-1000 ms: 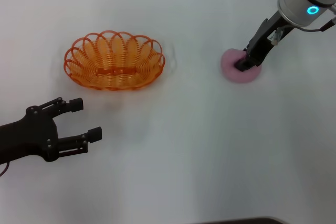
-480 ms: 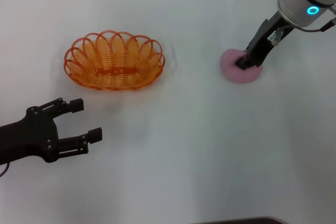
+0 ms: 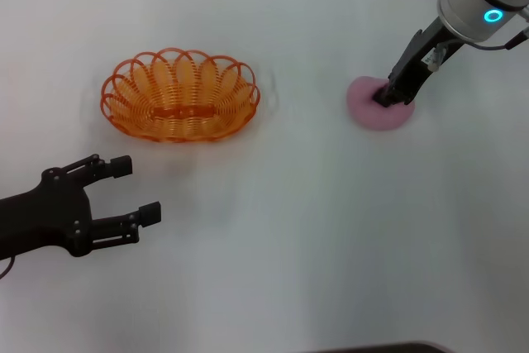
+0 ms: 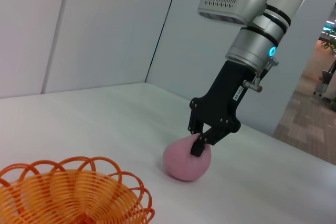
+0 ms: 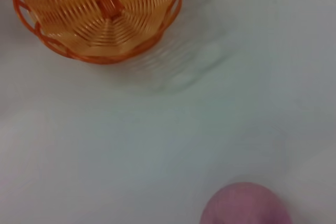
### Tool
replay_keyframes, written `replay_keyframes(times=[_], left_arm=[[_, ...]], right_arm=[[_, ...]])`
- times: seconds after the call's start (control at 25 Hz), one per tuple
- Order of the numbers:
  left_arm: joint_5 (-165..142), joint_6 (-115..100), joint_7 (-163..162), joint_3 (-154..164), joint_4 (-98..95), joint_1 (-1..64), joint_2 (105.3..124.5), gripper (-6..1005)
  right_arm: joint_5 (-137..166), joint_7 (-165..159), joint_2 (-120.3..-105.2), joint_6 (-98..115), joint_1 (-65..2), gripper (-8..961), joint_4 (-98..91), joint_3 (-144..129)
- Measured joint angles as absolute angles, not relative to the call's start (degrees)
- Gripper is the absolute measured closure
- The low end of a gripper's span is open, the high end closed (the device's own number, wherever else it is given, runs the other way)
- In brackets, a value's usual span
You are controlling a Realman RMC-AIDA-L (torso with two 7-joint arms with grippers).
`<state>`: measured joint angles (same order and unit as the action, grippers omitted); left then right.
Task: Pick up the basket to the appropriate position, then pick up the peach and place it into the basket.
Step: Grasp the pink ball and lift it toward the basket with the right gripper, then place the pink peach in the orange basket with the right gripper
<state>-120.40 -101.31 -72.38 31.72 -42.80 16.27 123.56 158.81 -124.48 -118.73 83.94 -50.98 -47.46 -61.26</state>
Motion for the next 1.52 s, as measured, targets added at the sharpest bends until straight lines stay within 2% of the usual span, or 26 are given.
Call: replay_keyframes(times=[0.4, 0.68, 0.96, 1.52], left_arm=[[-120.9, -101.4, -73.2, 31.7, -43.0, 16.4, 123.57, 91], [-121.4, -101.5, -73.4, 31.7, -43.2, 16.4, 123.51, 91], [-121.5, -101.5, -73.7, 31.7, -43.1, 16.4, 123.48, 91], [-121.6, -101.8, -74.6, 31.7, -43.2, 16.7, 123.48, 91]], right_arm=[[157.7, -124.3, -118.78, 84.5, -50.9, 894, -48.6, -60.8], [154.8, -124.3, -118.84, 89.4, -50.1, 896, -57.0, -60.5], [153.8, -125.0, -119.50, 95.2, -52.1, 897, -65.9, -60.0], [151.1, -124.9, -120.04, 92.5, -54.1, 898, -64.0, -63.1]])
